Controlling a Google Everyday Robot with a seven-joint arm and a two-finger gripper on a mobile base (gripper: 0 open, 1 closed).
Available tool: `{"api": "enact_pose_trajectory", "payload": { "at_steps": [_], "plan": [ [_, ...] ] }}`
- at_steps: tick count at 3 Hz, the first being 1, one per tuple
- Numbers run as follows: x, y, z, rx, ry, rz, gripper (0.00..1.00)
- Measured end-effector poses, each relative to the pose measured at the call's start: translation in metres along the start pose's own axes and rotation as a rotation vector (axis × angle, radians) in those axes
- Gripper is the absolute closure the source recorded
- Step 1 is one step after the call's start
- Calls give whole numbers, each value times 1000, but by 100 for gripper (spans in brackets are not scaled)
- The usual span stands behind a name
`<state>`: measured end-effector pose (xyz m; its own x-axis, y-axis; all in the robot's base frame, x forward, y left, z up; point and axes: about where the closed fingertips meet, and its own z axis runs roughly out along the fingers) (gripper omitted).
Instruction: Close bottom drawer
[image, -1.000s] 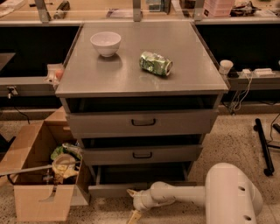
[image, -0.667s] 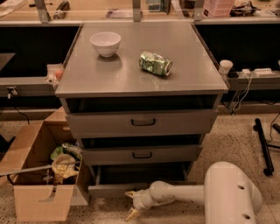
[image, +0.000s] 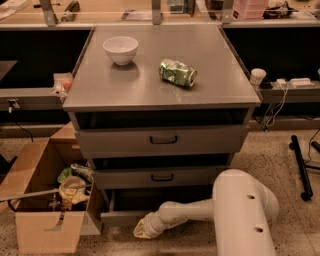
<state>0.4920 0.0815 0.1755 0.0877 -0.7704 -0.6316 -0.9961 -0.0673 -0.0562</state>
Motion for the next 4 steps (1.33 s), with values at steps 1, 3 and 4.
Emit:
{"api": "enact_pose_trajectory", "payload": {
  "at_steps": [1,3,4],
  "plan": [
    [-4,-20,15,4,32,-11,99],
    [-3,-34,19,25,38,-4,81],
    [-3,-34,19,25,38,-4,50]
  ]
}}
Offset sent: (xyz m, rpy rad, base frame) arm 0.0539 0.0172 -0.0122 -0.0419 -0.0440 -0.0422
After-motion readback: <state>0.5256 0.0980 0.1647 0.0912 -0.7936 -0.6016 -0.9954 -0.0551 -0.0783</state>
